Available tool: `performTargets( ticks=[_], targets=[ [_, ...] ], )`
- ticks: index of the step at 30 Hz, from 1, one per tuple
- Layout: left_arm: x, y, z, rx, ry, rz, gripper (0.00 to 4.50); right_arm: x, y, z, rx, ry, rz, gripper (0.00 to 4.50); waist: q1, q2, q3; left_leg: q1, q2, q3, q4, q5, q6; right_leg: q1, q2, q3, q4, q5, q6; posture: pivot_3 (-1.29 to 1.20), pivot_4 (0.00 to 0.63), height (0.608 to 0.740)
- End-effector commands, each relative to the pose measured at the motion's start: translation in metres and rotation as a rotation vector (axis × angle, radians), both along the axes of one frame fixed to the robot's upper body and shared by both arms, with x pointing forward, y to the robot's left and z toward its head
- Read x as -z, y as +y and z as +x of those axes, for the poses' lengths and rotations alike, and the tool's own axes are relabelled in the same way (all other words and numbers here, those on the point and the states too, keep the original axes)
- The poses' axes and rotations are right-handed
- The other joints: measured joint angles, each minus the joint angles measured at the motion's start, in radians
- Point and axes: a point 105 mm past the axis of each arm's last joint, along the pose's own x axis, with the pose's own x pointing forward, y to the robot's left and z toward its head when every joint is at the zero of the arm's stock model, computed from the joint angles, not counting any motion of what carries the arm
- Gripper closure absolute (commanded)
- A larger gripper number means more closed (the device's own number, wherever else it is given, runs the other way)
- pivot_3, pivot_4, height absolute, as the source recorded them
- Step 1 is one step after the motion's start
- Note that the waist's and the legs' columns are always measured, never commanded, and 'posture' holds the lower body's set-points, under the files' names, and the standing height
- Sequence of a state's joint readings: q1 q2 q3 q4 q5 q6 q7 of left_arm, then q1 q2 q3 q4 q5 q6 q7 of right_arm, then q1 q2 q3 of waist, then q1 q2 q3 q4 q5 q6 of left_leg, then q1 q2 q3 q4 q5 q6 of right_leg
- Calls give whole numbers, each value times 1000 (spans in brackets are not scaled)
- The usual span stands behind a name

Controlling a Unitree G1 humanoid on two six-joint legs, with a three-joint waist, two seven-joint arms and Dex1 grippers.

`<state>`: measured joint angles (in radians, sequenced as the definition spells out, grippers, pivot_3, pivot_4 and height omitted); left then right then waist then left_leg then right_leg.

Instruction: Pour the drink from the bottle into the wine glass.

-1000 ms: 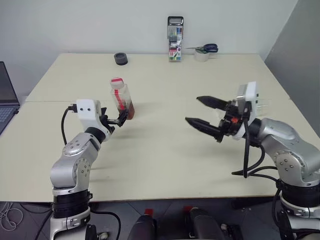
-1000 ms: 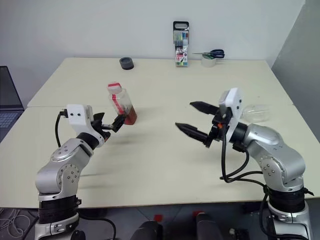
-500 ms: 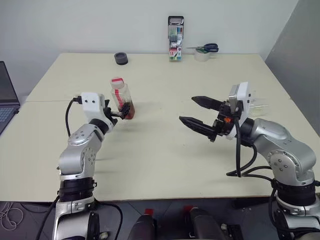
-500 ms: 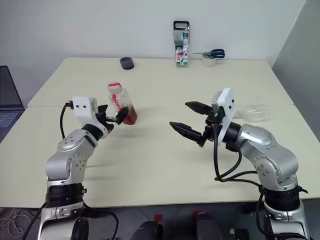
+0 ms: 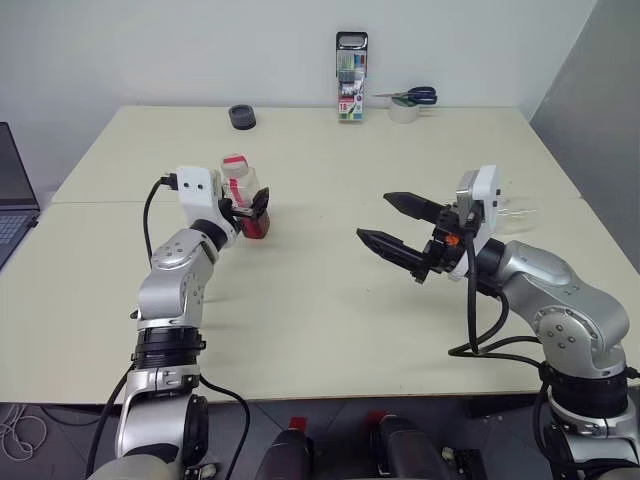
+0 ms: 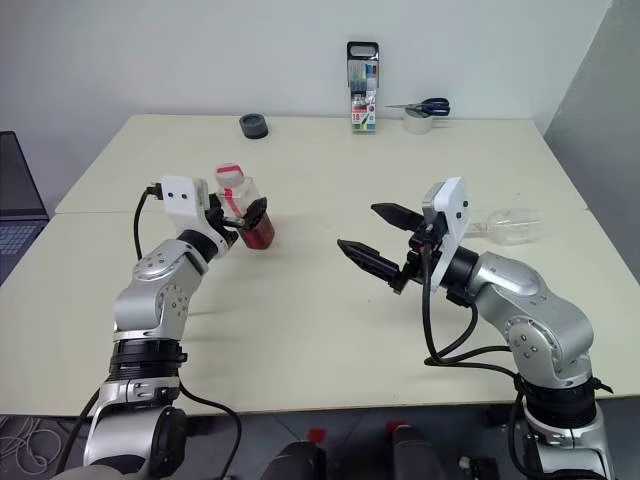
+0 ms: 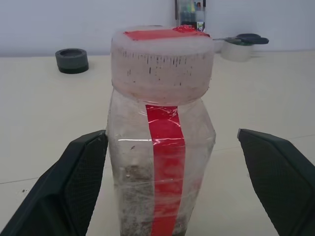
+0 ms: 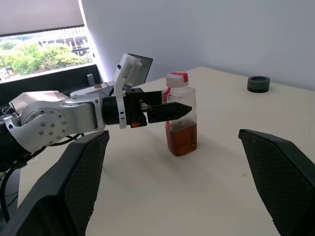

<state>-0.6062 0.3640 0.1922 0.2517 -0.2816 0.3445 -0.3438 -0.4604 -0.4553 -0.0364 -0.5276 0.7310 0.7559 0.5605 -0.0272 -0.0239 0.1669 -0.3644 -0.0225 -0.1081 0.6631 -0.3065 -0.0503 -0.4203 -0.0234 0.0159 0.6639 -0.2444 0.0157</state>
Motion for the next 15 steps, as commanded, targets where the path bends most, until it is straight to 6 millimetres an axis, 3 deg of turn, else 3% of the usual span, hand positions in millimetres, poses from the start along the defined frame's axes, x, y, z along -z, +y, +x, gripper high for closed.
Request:
performTargets(
  ticks=[1,15],
  targets=[
    [-12,-6,3,19,-58,15,32,-12,0,-10,-18,-54,5,0,0,0,0,0,0,0,0,0,0,0,0,0,0,0,0,0,150,740],
    [-24,3,20,-22,-109,21,32,-16,4,-10,-6,-57,18,0,0,0,0,0,0,0,0,0,0,0,0,0,0,0,0,0,150,740]
  ],
)
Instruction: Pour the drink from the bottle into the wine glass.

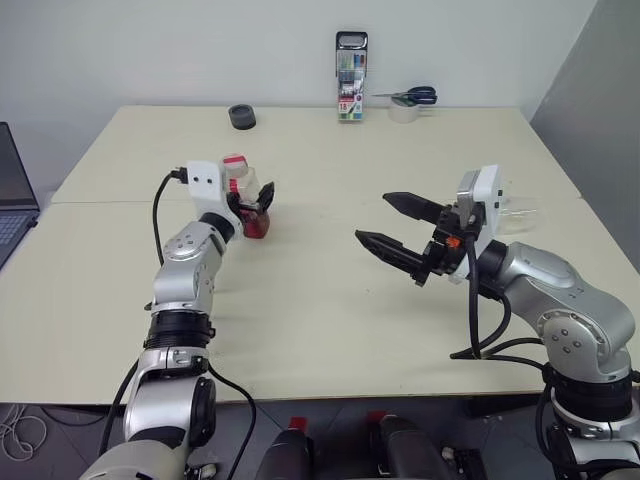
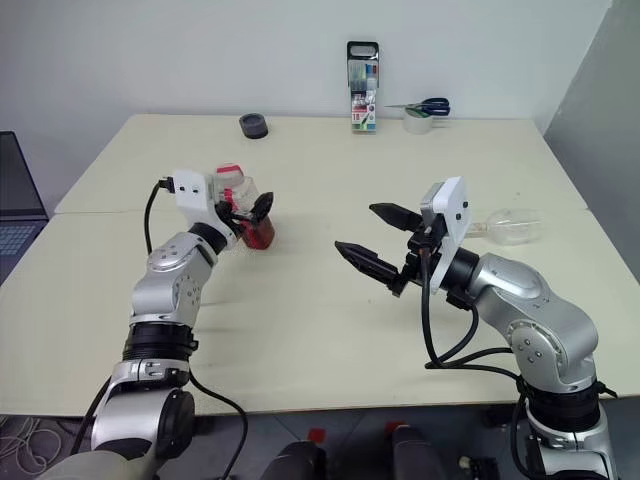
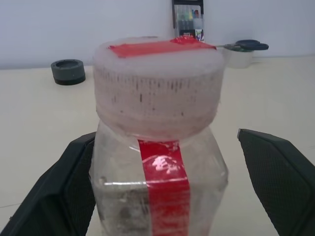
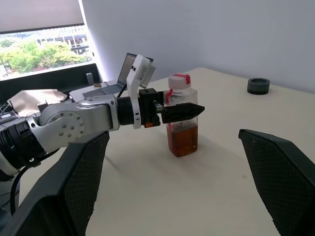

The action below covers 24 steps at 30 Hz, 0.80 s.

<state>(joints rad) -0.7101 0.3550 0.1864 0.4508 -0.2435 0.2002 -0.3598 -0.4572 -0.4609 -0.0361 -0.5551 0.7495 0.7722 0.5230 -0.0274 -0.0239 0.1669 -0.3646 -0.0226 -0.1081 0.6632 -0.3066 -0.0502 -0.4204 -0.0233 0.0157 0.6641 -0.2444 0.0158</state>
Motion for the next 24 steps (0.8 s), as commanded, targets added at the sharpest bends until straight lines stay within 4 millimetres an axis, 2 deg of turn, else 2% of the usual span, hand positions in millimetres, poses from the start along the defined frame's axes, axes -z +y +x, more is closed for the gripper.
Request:
performTargets(
  ticks=[1,12,15,22,24],
  targets=[
    [-18,5,2,-15,-65,13,32,-15,3,-7,-18,-58,20,0,0,0,0,0,0,0,0,0,0,0,0,0,0,0,0,0,150,740],
    [-21,8,8,-15,-78,21,32,-14,2,-6,0,-51,33,0,0,0,0,0,0,0,0,0,0,0,0,0,0,0,0,0,150,740],
    [-21,7,8,-12,-82,28,610,-13,2,-5,3,-50,35,0,0,0,0,0,0,0,0,0,0,0,0,0,0,0,0,0,150,740],
    [-19,13,8,-22,-81,30,2580,-12,3,-5,2,-46,42,0,0,0,0,0,0,0,0,0,0,0,0,0,0,0,0,0,150,740],
    [-19,14,8,-27,-80,30,2660,-12,3,-4,2,-45,42,0,0,0,0,0,0,0,0,0,0,0,0,0,0,0,0,0,150,740]
  ],
)
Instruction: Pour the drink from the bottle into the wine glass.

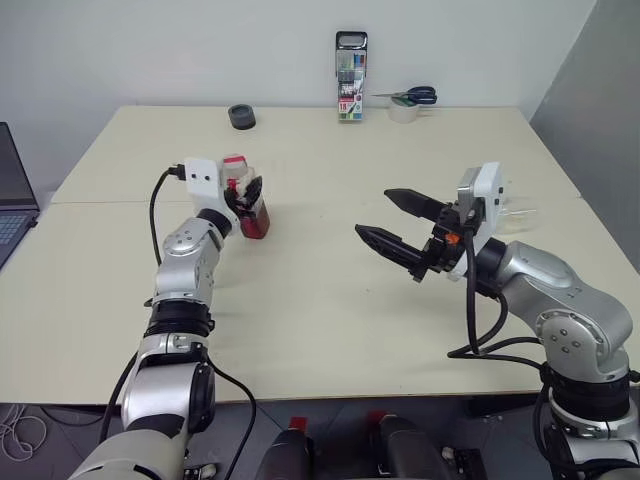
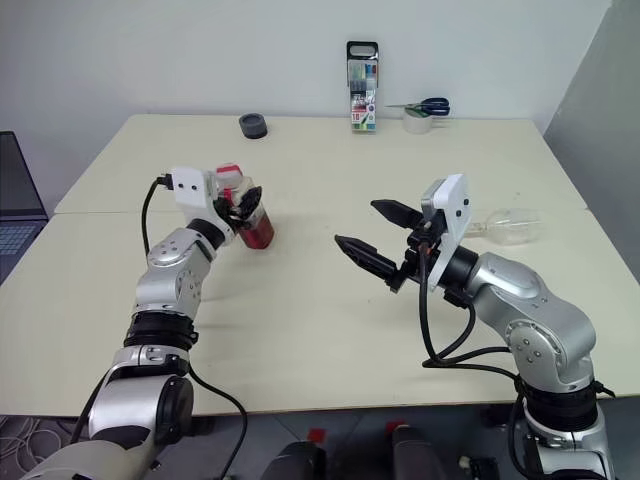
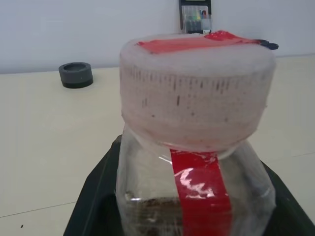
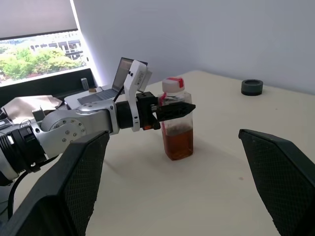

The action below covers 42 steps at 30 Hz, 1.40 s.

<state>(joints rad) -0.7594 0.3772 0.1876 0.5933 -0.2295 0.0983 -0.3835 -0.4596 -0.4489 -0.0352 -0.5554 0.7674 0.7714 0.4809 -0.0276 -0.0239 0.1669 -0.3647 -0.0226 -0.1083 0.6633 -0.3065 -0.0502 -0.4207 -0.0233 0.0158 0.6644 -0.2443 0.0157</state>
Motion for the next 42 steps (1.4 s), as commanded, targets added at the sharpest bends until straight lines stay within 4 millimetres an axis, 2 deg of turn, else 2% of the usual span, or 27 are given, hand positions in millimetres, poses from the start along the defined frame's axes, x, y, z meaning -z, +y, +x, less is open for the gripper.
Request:
performTargets(
  ticks=[1,4,9,11,17,21,26,33,42],
  targets=[
    [-20,6,0,-15,-65,13,2661,-10,3,-6,-18,-53,17,0,0,0,0,0,0,0,0,0,0,0,0,0,0,0,0,0,150,740],
    [-22,4,-3,-7,-68,29,2662,-10,3,-4,-7,-64,11,0,0,0,0,0,0,0,0,0,0,0,0,0,0,0,0,0,150,740],
    [-43,-24,-13,142,-106,111,2662,-20,-3,7,73,-100,10,0,-1,0,0,0,0,0,0,0,0,-1,0,0,0,0,0,0,150,740],
    [-50,-44,-20,254,-118,149,2662,-23,-1,10,84,-107,-2,0,-1,0,0,-1,0,0,0,0,0,-1,0,0,0,0,0,0,150,740],
    [-55,-105,-50,605,-116,229,2662,-40,5,17,54,-97,32,0,-2,0,0,-1,0,0,0,0,0,-1,0,0,0,0,0,0,150,740],
    [-60,-130,-65,754,-125,243,2662,-49,10,23,58,-107,46,0,-2,0,0,-1,0,0,0,0,0,-1,0,0,0,0,0,0,150,740],
    [-65,-146,-67,810,-134,208,2662,-44,20,20,40,-102,45,0,-3,0,0,-1,0,1,0,0,0,-1,0,0,0,0,0,0,150,740],
    [-69,-163,-75,875,-135,167,2662,-37,25,28,89,-119,10,0,-4,0,0,-1,0,1,0,0,0,-1,1,0,1,0,0,0,150,740],
    [-60,-166,-87,920,-107,187,2662,-36,30,34,88,-118,17,0,-4,0,0,-1,0,0,0,0,0,-1,1,1,1,0,0,0,150,740]
  ],
)
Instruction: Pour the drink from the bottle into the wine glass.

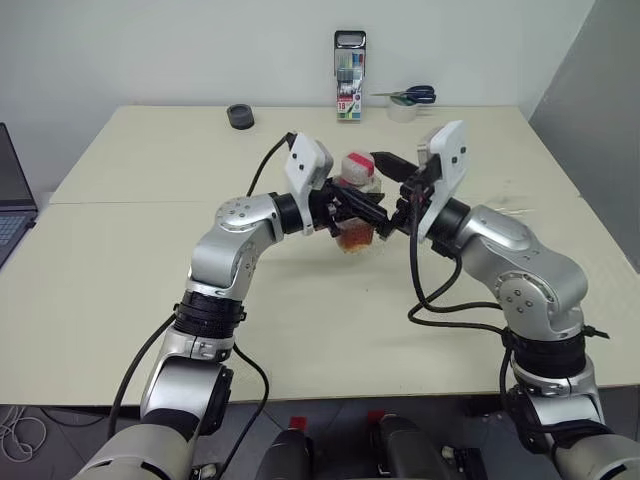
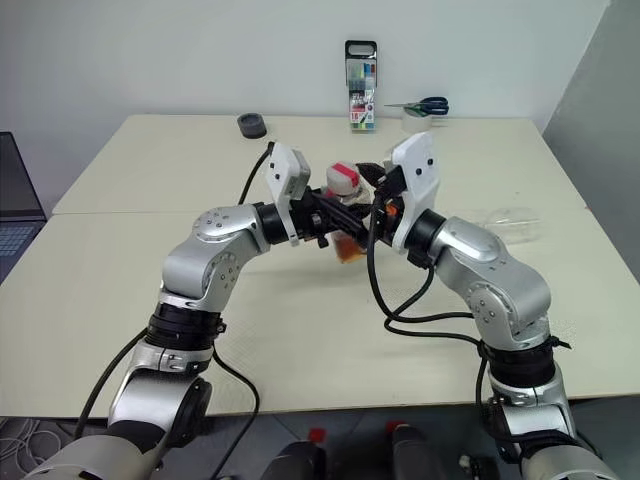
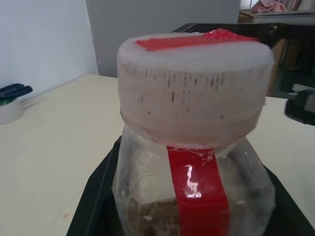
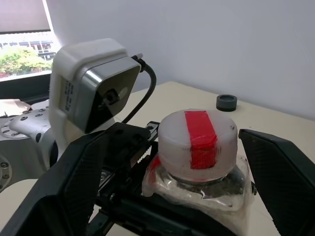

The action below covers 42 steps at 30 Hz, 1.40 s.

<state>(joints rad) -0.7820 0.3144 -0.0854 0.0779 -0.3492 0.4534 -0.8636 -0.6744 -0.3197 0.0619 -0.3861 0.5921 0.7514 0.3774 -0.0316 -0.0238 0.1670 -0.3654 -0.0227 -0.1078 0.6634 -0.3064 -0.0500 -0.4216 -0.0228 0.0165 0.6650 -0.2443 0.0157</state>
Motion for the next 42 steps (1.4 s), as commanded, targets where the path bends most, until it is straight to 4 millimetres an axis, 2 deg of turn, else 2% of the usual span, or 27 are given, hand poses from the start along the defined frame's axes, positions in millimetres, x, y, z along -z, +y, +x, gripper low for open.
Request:
performTargets(
  ticks=[1,8,11,16,17,23,25,27,29,31,34,36,38,39,40,42],
  targets=[
    [-12,-2,-10,34,-51,-6,2662,-13,2,-4,-18,-60,12,0,0,0,0,0,0,0,0,0,0,0,0,0,0,0,0,0,150,740],
    [-8,-2,-13,36,-50,12,2662,-16,4,-5,-60,-46,53,0,0,0,0,0,0,0,0,0,0,0,0,0,0,0,0,0,150,740],
    [-7,-1,-13,32,-46,12,2662,-13,3,-4,-69,-26,56,606,0,0,0,0,0,0,0,0,0,0,0,0,0,0,0,0,150,740],
    [-9,-1,-13,33,-35,3,2662,-11,0,-3,-68,-18,68,2370,0,0,0,0,0,0,0,0,0,0,0,0,0,0,0,0,150,740],
    [-8,-1,-14,32,-34,3,2662,-12,0,-3,-69,-22,69,2555,0,0,0,0,0,0,0,0,0,0,0,0,0,0,0,0,150,740],
    [-6,0,-21,62,-19,28,2662,-17,-1,-8,-108,-34,62,2550,0,0,0,0,0,0,0,0,0,0,0,0,0,0,0,0,150,740],
    [-9,-1,-33,140,-20,62,2662,-26,0,-18,-221,-45,19,2551,0,1,1,0,0,0,0,0,0,0,0,0,0,0,0,0,150,740],
    [-15,1,-48,232,-22,94,2662,-46,2,-31,-366,-48,45,2551,-2,1,1,0,0,0,0,0,0,0,1,0,0,0,0,0,150,740],
    [-21,2,-61,323,8,110,2662,-54,10,-47,-525,-49,4,2551,-5,3,2,0,0,0,0,0,0,0,1,0,0,0,0,0,150,740],
    [-24,1,-74,402,47,121,2662,-50,16,-57,-633,-50,-67,2551,-4,3,2,0,0,0,-1,0,1,0,2,-1,0,0,0,0,150,740],
    [-30,-3,-89,471,57,110,2662,-40,19,-52,-663,-31,-110,2551,-4,3,2,0,0,1,-1,-2,4,1,2,-2,-1,0,0,0,150,740],
    [-33,-5,-91,463,47,101,2662,-37,15,-46,-638,-18,-104,2551,-3,3,2,0,0,1,1,-3,5,1,2,-1,0,0,0,0,150,740],
    [-29,-4,-84,401,42,87,2662,-33,7,-42,-587,18,-73,2551,-1,3,2,0,0,0,1,-2,5,1,2,-1,0,0,0,0,150,740],
    [-27,-3,-80,365,40,75,2662,-31,3,-41,-556,44,-48,1838,-1,3,2,0,0,-1,1,-2,5,1,2,-1,0,0,0,0,150,740],
    [-25,-2,-77,339,34,70,2662,-27,-2,-41,-521,55,-36,1628,2,3,2,0,0,-1,1,-2,4,1,1,-1,-1,0,0,0,150,740],
    [-22,-1,-75,310,25,64,2662,-21,-8,-43,-459,64,-20,866,3,3,2,-1,0,-2,1,0,1,1,-1,-1,-1,0,0,0,150,740]
  ],
)
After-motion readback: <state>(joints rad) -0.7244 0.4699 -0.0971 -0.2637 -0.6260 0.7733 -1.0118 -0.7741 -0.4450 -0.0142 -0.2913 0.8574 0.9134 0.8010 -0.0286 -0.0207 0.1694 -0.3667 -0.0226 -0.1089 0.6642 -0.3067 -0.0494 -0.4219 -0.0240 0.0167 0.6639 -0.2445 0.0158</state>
